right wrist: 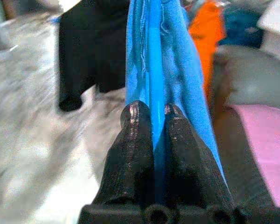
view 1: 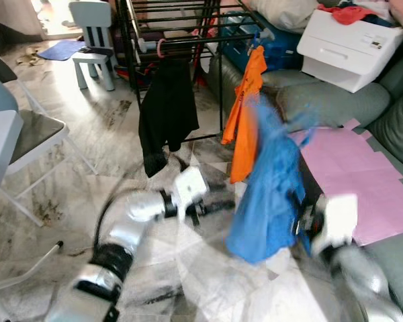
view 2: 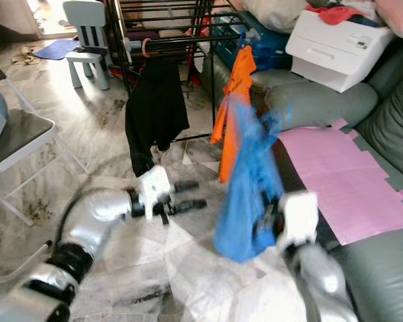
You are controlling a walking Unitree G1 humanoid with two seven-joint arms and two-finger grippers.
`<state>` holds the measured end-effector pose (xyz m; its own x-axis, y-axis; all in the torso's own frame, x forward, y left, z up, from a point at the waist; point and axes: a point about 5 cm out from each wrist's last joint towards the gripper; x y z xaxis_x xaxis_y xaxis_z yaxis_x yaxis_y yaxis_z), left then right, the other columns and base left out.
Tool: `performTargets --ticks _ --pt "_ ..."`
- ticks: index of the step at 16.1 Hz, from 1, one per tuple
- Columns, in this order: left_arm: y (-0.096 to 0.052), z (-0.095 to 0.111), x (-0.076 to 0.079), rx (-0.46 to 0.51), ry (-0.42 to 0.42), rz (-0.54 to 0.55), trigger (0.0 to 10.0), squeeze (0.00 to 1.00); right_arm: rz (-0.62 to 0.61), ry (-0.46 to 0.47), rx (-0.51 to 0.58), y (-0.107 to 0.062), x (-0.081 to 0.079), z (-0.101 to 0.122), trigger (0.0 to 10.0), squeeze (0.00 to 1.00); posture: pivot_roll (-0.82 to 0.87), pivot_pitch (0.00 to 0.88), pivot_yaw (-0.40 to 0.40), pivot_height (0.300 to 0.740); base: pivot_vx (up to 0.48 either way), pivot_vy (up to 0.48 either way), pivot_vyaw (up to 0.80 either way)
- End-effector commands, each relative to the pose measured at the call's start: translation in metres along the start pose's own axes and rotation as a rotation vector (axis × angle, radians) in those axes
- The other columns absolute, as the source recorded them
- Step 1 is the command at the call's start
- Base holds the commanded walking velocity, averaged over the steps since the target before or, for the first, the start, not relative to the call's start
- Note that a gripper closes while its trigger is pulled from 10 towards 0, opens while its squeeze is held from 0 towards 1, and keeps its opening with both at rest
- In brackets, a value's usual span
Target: Hang hanger
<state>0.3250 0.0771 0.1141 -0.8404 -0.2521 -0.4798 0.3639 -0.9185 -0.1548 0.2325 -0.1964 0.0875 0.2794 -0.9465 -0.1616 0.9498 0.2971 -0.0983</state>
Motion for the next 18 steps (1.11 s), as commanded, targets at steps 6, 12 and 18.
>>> performTargets --ticks 6,12,18 --pt "-0.003 0.003 -0.009 -0.025 0.111 0.016 10.0 1.0 0.2 -0.142 -0.064 -0.04 0.002 0.016 10.0 0.0 0.01 0.0 -0.045 0.74 0.0 0.0 0.0" --pt "-0.01 0.002 -0.017 -0.074 0.244 -0.009 10.0 1.0 0.4 -0.183 -0.209 -0.055 0.002 0.017 10.0 0.0 0.02 0.0 -0.042 0.74 0.0 0.0 0.0" --pt "-0.019 -0.007 -0.013 -0.146 0.342 -0.134 10.0 1.0 0.518 -0.294 -0.344 -0.067 0.012 0.023 10.0 0.0 0.03 0.0 -0.029 0.74 0.0 0.0 0.0"
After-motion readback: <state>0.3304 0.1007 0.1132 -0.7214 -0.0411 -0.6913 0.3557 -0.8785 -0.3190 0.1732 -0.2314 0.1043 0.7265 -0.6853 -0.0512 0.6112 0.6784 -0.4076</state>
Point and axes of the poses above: a point about 5 cm out from each wrist's last joint towards the gripper, its own y axis pointing out of the wrist towards the gripper, its own z axis along the axis of the wrist's last joint, x = y × z, and after that the axes turned 15 degrees about y, right-handed
